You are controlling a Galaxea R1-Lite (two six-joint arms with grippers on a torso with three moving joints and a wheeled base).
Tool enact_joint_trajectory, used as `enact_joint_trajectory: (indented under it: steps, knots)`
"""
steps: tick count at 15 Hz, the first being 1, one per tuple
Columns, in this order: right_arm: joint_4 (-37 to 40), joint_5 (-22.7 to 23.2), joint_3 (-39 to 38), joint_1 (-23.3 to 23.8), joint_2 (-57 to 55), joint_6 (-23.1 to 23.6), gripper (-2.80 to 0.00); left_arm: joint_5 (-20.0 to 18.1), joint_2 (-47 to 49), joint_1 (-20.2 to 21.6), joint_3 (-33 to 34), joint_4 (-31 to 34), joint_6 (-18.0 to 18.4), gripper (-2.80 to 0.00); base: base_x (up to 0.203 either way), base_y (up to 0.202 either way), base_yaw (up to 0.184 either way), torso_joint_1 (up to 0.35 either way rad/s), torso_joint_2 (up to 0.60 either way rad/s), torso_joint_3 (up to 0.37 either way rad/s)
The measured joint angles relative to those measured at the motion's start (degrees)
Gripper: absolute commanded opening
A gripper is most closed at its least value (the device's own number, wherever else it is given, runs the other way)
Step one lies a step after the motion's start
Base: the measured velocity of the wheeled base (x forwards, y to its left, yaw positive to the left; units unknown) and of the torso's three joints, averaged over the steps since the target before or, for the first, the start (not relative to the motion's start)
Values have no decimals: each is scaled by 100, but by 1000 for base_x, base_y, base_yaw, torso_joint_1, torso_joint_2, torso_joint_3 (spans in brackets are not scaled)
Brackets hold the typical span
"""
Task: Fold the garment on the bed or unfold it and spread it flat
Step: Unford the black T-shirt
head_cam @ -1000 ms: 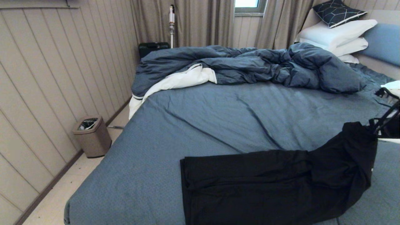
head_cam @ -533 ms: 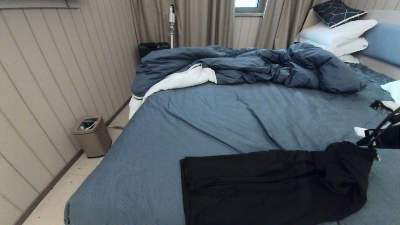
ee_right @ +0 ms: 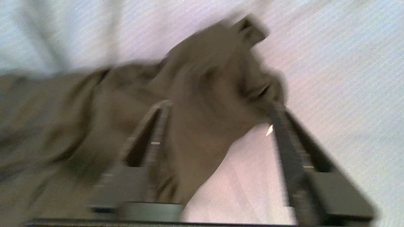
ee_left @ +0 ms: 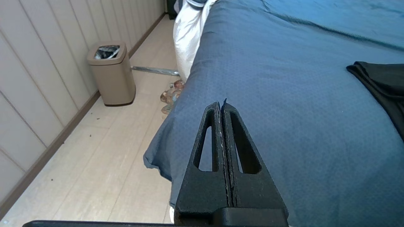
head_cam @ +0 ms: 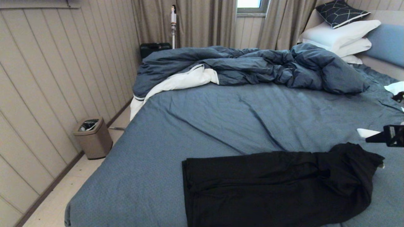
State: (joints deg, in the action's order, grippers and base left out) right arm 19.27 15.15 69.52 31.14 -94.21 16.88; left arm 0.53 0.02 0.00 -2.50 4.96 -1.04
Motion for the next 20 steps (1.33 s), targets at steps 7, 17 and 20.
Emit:
enact_joint_trajectory:
  steps: [7,17,20]
  knots:
    - [1587,361,-409,-1375,1043,-47,-280,4,0,0,2,-30,-4,-280,0,0,0,0,0,0]
    - [1560,348,-596,-3037,907,-1058,-280,35,105,2,-97,223,62,-280,0,0,0,0,0,0]
    - [1562,350,-540,-3101,893,-1087,-280,-38,867,2,-862,288,-316,-280,0,0,0,0,0,0]
